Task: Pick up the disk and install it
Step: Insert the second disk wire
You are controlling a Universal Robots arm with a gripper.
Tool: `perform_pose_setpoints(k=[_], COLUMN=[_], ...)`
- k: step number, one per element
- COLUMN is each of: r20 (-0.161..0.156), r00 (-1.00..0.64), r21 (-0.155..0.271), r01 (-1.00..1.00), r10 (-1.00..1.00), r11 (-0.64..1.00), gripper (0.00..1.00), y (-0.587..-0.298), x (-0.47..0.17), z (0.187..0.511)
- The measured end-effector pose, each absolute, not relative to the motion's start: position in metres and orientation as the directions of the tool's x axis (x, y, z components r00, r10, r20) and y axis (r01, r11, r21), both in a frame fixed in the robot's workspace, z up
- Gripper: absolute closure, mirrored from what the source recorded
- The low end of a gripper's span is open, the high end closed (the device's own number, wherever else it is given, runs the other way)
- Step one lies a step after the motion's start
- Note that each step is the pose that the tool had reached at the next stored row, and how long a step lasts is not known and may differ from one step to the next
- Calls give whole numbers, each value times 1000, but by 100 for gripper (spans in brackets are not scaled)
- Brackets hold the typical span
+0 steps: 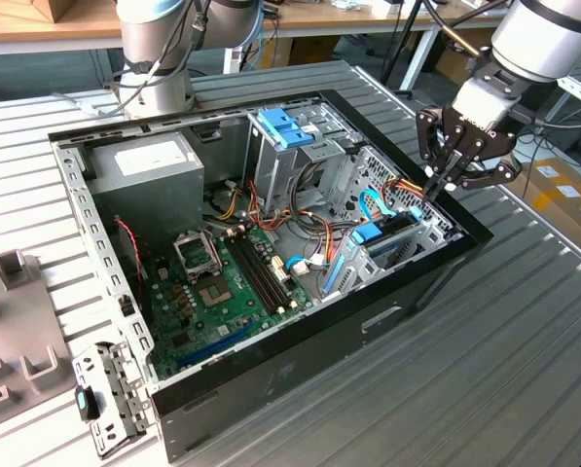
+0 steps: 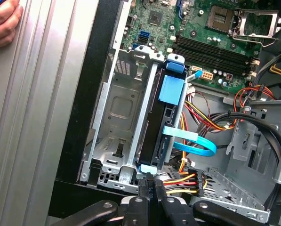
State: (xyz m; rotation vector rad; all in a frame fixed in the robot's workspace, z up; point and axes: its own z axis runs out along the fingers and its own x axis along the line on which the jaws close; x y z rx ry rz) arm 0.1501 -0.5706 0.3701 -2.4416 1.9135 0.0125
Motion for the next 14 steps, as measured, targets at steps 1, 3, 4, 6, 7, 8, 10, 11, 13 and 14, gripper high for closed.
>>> perform_pose_setpoints(k=[1, 3, 4, 6, 7, 8, 10, 11, 13, 14], r20=[-31, -31, -31, -31, -31, -31, -31, -31, -31, -31], r00=[239, 239, 239, 239, 228, 197, 153, 137, 101, 97], r21=[-26, -26, -26, -26, -26, -26, -26, -26, -26, -26], r01=[-971, -971, -971, -971, -974, -980, -988, -990, -995, -995], r10=[-970, -970, -970, -971, -973, -980, -988, -990, -994, -995], r11=[-239, -239, -239, -238, -227, -196, -152, -136, -100, -97], gripper=[84, 84, 84, 84, 84, 84, 84, 84, 84, 84], y=[-571, -571, -571, -571, -571, -571, -571, -571, -571, -571], x=[150, 150, 150, 150, 150, 150, 150, 150, 148, 147], z=[370, 370, 370, 370, 370, 370, 370, 370, 370, 370])
